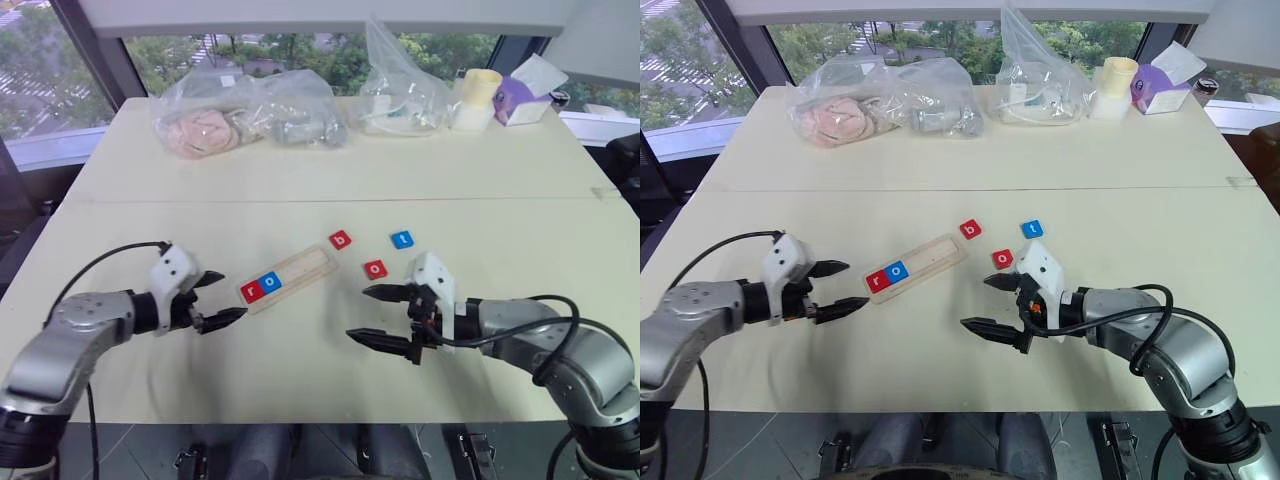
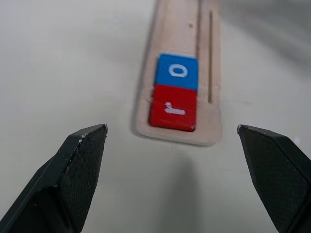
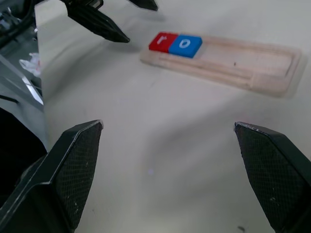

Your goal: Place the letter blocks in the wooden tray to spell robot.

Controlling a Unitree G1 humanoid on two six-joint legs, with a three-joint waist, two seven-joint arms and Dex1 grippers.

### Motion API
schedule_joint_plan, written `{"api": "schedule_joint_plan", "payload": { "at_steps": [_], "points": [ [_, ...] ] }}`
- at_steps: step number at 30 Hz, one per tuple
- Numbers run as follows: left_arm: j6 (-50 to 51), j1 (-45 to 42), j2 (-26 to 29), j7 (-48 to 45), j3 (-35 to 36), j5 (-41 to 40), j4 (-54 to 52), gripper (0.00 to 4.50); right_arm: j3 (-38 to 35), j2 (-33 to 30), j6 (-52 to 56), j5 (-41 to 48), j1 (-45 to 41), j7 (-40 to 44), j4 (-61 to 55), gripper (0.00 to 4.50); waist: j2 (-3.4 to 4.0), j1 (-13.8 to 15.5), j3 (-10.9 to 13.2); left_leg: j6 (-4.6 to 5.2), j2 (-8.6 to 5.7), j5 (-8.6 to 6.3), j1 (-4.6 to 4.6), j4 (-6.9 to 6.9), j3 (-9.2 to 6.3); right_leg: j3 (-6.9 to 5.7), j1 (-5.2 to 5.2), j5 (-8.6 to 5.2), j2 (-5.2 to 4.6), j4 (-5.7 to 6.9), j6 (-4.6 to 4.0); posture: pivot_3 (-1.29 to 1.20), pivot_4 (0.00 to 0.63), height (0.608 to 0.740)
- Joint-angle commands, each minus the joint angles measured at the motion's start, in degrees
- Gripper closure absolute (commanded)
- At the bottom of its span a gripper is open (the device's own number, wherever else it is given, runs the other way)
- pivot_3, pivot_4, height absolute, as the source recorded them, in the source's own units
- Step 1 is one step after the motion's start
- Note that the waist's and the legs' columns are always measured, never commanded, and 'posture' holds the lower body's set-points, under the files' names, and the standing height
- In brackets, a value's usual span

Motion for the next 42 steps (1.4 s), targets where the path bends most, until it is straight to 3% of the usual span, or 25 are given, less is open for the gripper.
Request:
{"api": "schedule_joint_plan", "payload": {
  "at_steps": [1,12,22,37,40,42],
  "points": [
    [-1.92,-1.18,-2.20,1.10,-1.53,1.51,0.48,0.00,1.20,1.38,-1.56,-0.92,0.06,-1.58,-2.34,0.07,0.00,-0.03,0.00,0.00,0.01,0.00,0.00,0.00,-0.01,0.00,0.00,0.01,0.02,0.00,0.00,0.00,0.150,0.740],
    [-8.63,0.32,-5.16,3.73,-8.49,11.32,4.70,0.00,0.45,1.66,-4.61,-2.97,0.87,-1.65,1.15,0.07,0.03,0.04,-0.04,0.00,0.01,0.00,0.40,0.00,0.01,0.01,0.39,0.00,0.03,-0.01,0.00,0.00,0.150,0.740],
    [-11.05,0.60,-11.47,7.57,-5.29,11.13,7.74,0.00,1.03,3.07,-5.20,-4.25,0.11,-2.51,1.62,0.07,0.39,0.24,-0.36,0.01,0.01,0.01,0.56,0.01,-0.02,0.01,0.57,0.03,0.02,-0.01,0.04,0.00,0.150,0.740],
    [-12.92,1.19,-9.47,6.73,-8.26,14.96,8.90,0.00,1.35,4.16,-5.02,-5.31,-1.26,-3.26,2.19,0.07,0.49,0.01,-0.43,0.01,0.02,0.01,0.56,0.01,0.00,0.01,0.55,0.04,0.04,-0.01,0.05,0.00,0.150,0.740],
    [-13.47,0.97,-9.66,7.25,-8.20,15.41,9.43,1.30,1.17,4.18,-4.86,-5.27,-1.42,-3.38,2.16,0.00,0.53,0.01,-0.46,0.01,0.02,0.01,0.56,0.01,-0.01,0.01,0.55,0.03,0.04,-0.01,0.05,0.00,0.150,0.740],
    [-13.49,0.91,-9.68,7.09,-8.21,15.20,9.57,1.37,1.04,4.14,-4.84,-5.25,-1.41,-3.43,2.14,0.00,0.59,0.02,-0.53,0.01,0.02,0.01,0.57,0.01,-0.01,0.01,0.55,0.03,0.04,0.00,0.05,0.00,0.150,0.740]
  ]
}}
